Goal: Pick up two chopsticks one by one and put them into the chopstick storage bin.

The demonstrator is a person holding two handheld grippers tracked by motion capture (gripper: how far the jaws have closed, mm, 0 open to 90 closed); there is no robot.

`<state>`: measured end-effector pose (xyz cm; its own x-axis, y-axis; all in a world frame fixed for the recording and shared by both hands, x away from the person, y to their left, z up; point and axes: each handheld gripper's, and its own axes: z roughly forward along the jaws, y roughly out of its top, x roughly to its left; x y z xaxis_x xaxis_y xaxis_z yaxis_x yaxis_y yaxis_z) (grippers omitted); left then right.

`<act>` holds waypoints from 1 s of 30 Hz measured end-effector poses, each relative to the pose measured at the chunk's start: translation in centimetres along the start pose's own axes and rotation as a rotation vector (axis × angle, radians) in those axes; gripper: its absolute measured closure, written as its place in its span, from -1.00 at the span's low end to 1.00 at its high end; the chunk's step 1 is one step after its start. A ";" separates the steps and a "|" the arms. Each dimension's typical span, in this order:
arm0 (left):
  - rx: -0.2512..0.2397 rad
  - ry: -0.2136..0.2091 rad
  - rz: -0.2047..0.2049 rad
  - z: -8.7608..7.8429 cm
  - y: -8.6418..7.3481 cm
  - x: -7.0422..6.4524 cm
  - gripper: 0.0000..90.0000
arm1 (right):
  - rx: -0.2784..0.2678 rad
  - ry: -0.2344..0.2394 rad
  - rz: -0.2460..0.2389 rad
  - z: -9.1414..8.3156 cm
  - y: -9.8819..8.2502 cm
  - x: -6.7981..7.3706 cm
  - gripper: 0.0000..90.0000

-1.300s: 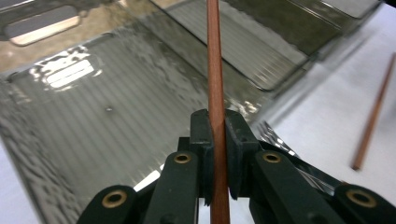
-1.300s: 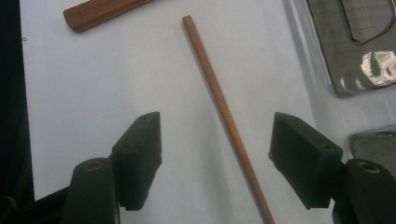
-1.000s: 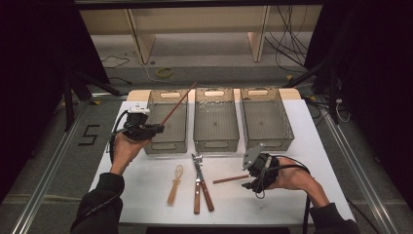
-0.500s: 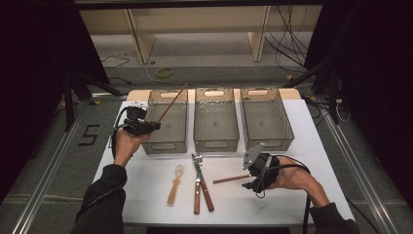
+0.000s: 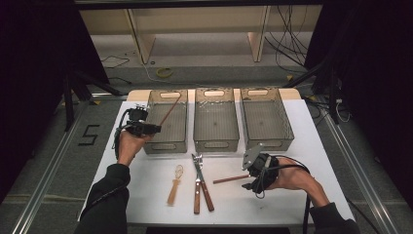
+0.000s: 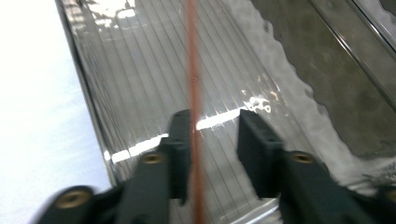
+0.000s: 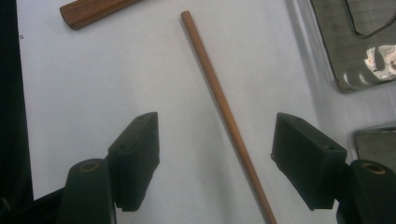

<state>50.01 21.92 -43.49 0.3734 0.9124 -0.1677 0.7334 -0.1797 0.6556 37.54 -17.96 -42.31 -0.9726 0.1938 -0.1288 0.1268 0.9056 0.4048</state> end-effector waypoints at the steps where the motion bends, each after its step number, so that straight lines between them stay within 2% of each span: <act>1: -0.013 0.004 0.005 -0.2 0.0 -0.1 0.31 | 0.000 -0.004 0.002 0.0 0.0 0.0 -0.27; 5: -0.055 -0.033 0.014 -1.2 -0.2 -0.5 -0.07 | 0.000 -0.002 0.013 0.0 -0.1 -0.4 -0.27; 8: -0.080 -0.095 0.036 -2.3 -0.7 -1.2 -0.30 | 0.010 -0.003 0.006 0.3 -0.1 -0.8 -0.27; 13: -0.161 -0.198 0.085 -4.0 -2.3 -2.5 -0.47 | 0.061 0.006 -0.004 0.5 0.3 -1.4 -0.20; 15: -0.201 -0.237 0.089 -4.6 -3.1 -3.0 -0.50 | 0.080 0.011 -0.005 0.6 0.4 -1.7 -0.15; 17: -0.214 -0.268 0.122 -5.0 -3.7 -3.7 -0.52 | 0.103 0.022 -0.002 0.8 0.4 -2.0 -0.09; 19: -0.229 -0.286 0.162 -5.5 -4.4 -4.5 -0.54 | 0.116 0.030 -0.017 1.1 0.5 -2.4 -0.04; 22: -0.240 -0.315 0.203 -5.9 -5.4 -5.7 -0.57 | 0.149 0.051 -0.015 1.6 0.6 -2.8 0.05; 24: -0.231 -0.322 0.205 -6.1 -6.2 -6.5 -0.58 | 0.168 0.057 -0.024 2.0 0.7 -3.0 0.10; 25: -0.231 -0.323 0.218 -6.2 -6.6 -7.0 -0.58 | 0.183 0.061 -0.008 2.0 0.8 -2.9 0.13; 26: -0.242 -0.321 0.238 -6.4 -7.0 -7.5 -0.60 | 0.182 0.054 -0.029 2.2 0.7 -3.1 0.16; 28: -0.246 -0.325 0.246 -6.5 -7.5 -8.1 -0.61 | 0.190 0.059 -0.033 2.4 0.6 -3.2 0.20; 30: -0.267 -0.329 0.253 -6.5 -7.9 -8.6 -0.63 | 0.206 0.060 -0.018 2.6 0.5 -3.2 0.24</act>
<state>37.27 17.94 -42.46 0.7123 0.6800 -0.1738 0.4412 -0.2412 0.8644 41.21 -17.12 -44.03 -0.9841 0.1597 -0.0775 0.1407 0.9678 0.2085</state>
